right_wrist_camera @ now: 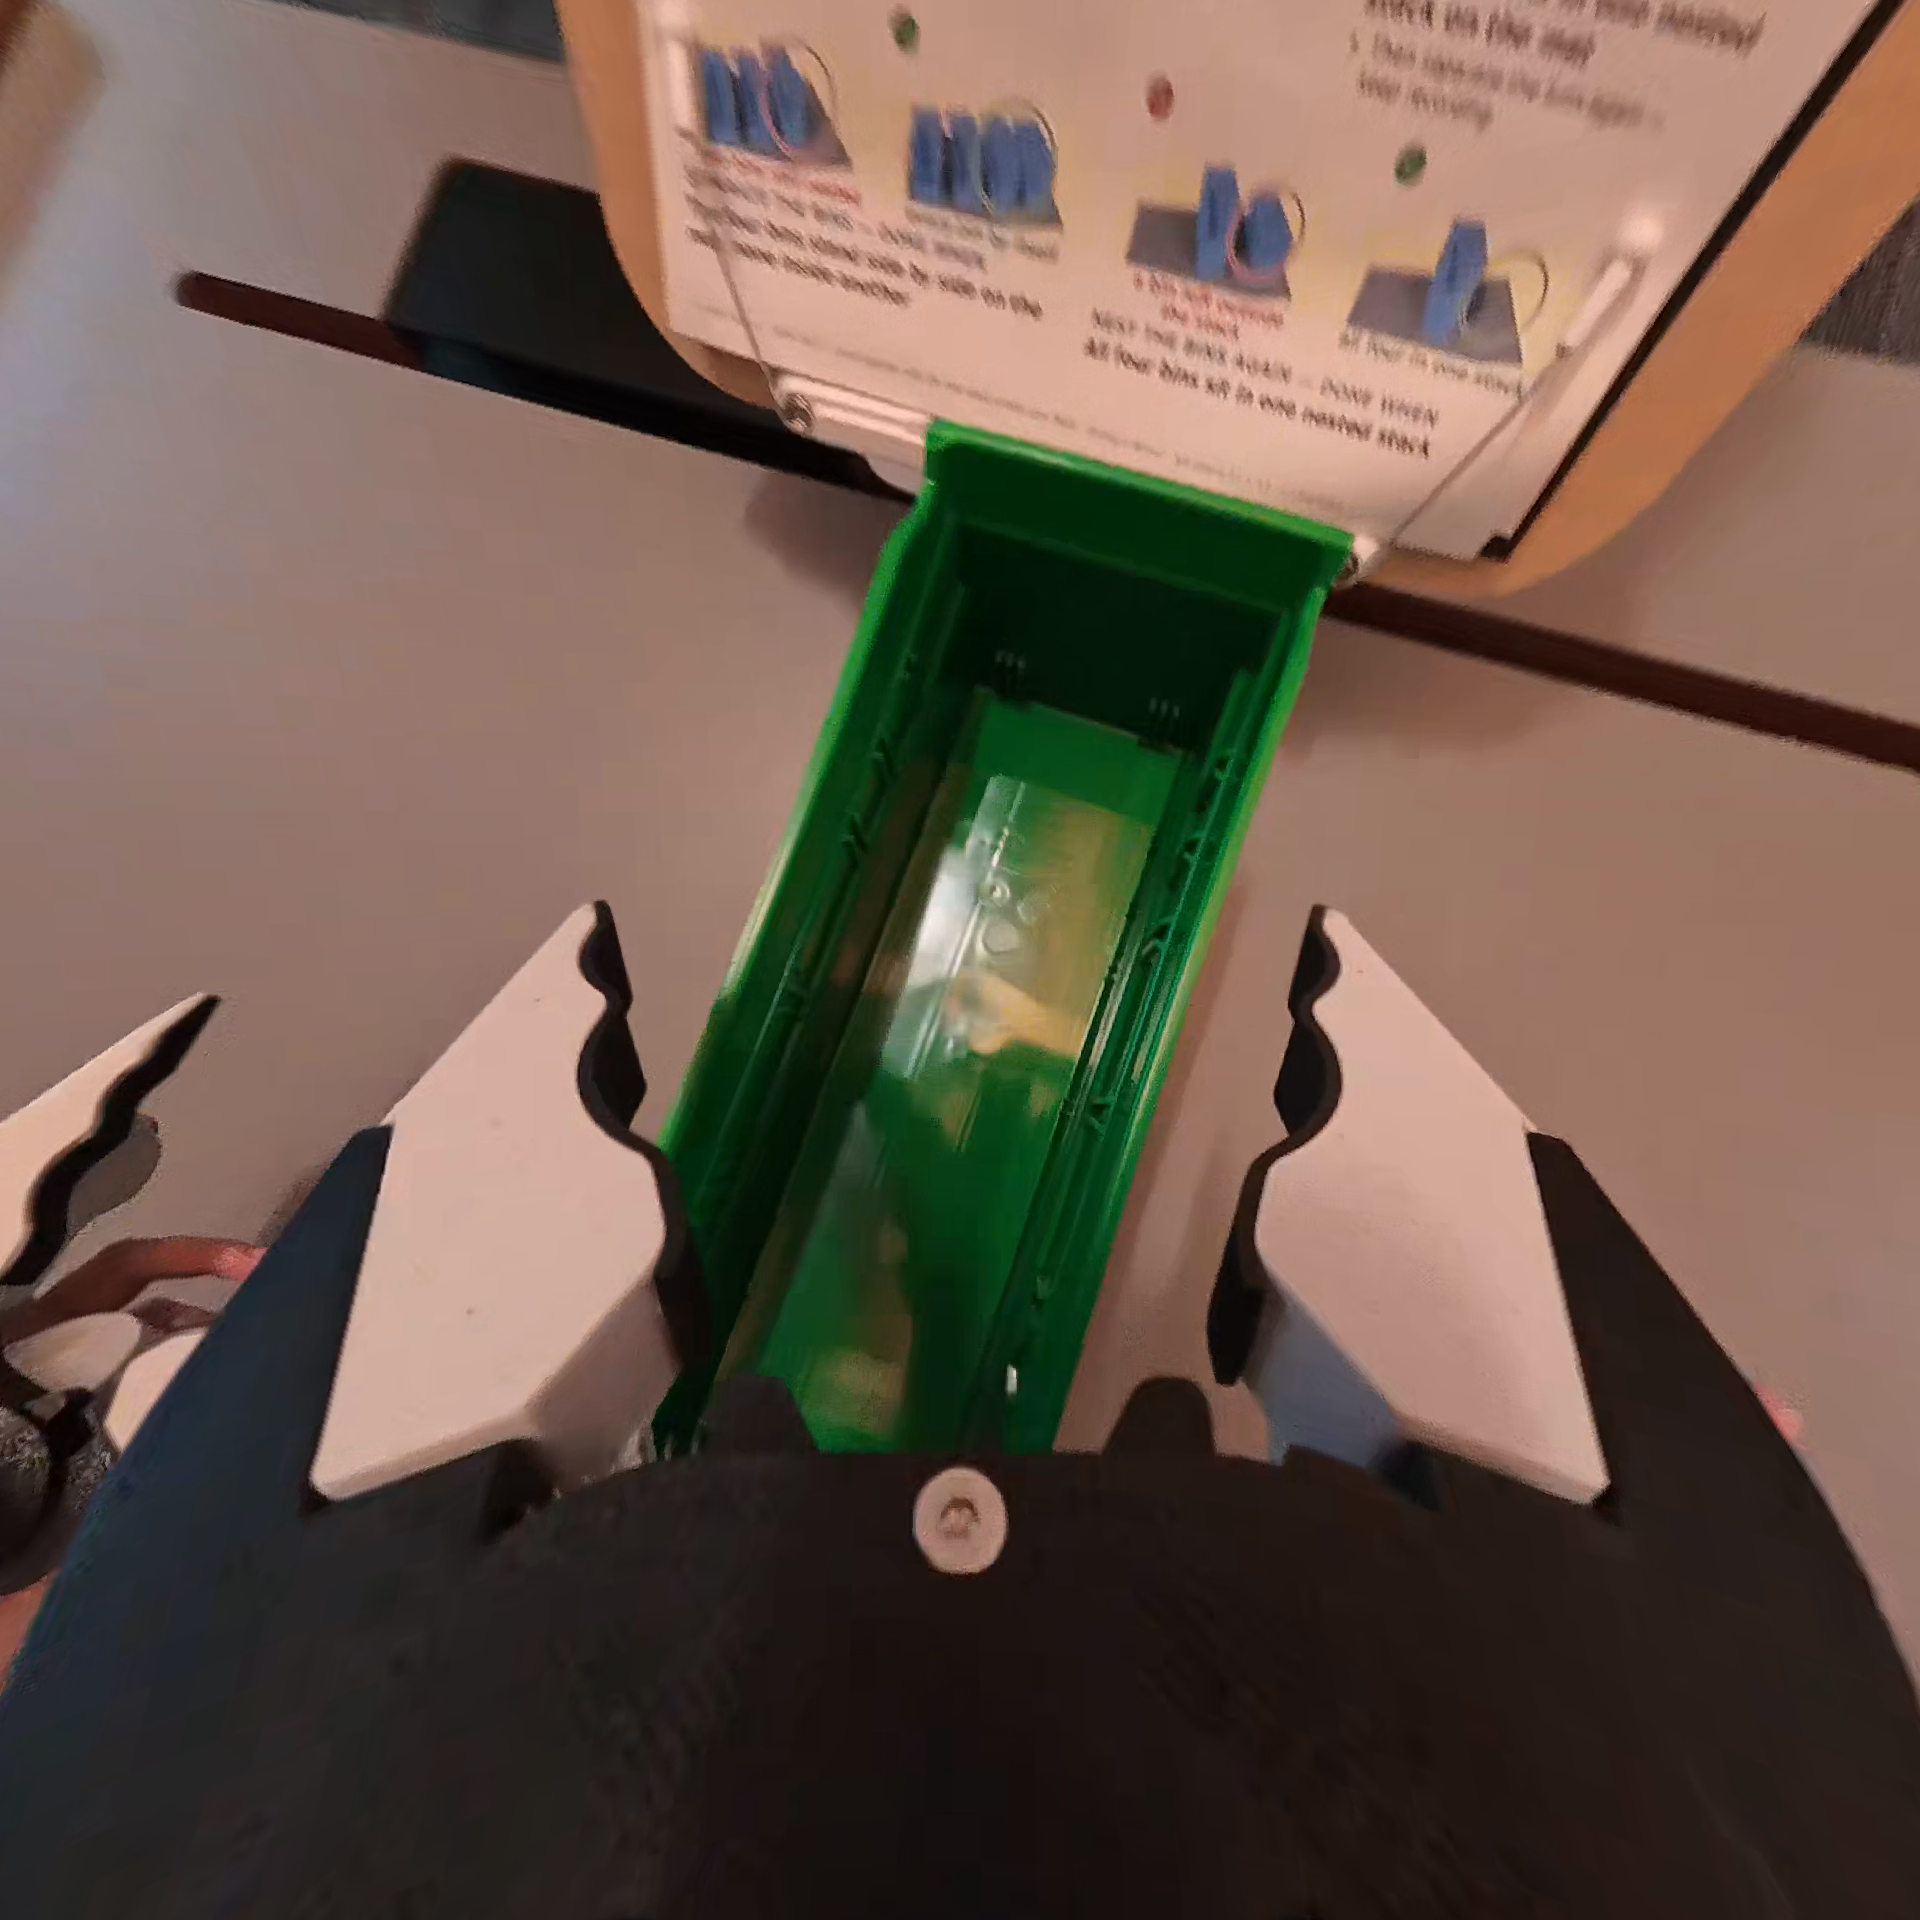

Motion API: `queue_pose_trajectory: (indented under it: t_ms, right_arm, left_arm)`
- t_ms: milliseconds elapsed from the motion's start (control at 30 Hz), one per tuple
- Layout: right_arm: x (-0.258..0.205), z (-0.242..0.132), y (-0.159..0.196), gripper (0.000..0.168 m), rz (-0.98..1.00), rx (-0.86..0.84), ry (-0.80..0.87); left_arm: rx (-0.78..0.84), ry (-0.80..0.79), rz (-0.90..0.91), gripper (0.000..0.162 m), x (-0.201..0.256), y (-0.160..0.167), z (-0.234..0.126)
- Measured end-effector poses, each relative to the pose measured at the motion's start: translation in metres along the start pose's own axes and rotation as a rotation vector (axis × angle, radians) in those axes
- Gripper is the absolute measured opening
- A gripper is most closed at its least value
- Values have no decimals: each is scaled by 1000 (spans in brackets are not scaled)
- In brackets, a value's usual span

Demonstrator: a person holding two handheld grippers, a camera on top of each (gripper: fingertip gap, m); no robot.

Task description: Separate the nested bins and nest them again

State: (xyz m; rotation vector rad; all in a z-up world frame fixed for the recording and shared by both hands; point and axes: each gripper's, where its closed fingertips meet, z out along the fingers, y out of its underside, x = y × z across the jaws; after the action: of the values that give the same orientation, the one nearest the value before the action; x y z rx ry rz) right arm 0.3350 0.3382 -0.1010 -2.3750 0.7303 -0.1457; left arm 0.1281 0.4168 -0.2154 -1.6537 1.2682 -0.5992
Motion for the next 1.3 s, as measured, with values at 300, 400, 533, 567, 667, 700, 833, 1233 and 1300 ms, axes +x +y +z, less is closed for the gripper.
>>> queue_pose_trajectory:
  t_ms: [300,400,533,567,667,700,833,1233,1300]
  right_arm:
    - [-6,18,14,121,0,-196,37]
    - [-3,22,19,121,-9,-241,69]
    - [-1,29,29,121,1,-281,72]
    - [0,31,30,119,9,-286,73]
    - [1,35,35,121,54,-293,52]
    - [1,37,37,122,66,-294,39]
    - [-2,41,42,119,101,-303,-3]
    - [-2,40,34,111,82,-111,2]
    - [-3,39,34,110,78,-84,-2]
  left_arm:
    - [13,14,-56,102,-13,-1,-7]
    - [11,17,-70,102,-16,0,-8]
    - [16,23,-82,102,-18,0,-8]
    - [15,27,-85,102,-18,0,-8]
    - [8,30,-87,102,-17,2,-7]
    - [8,28,-87,102,-18,2,-7]
    - [4,33,-98,102,-17,3,-5]
    - [-2,48,-83,102,-9,3,-3]
    - [-4,51,-81,102,-7,4,-3]
